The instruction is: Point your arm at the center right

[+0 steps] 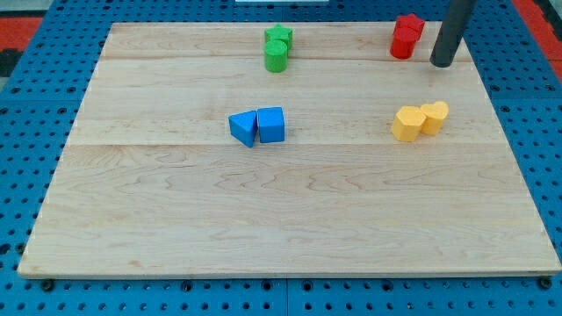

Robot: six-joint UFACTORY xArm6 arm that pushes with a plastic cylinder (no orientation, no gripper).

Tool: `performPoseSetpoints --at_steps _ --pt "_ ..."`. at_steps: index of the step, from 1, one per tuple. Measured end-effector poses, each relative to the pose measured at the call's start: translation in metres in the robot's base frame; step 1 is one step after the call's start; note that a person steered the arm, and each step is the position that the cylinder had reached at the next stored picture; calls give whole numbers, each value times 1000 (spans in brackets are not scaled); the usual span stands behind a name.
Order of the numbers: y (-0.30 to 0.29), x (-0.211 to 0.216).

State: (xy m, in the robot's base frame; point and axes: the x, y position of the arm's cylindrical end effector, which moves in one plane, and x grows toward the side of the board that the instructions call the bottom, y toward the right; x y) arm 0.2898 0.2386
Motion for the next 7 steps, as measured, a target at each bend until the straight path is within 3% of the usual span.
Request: performPoseSetpoints --at_steps 3,5,7 --pt "1 14" --pt "-16 68" --pt "-7 59"
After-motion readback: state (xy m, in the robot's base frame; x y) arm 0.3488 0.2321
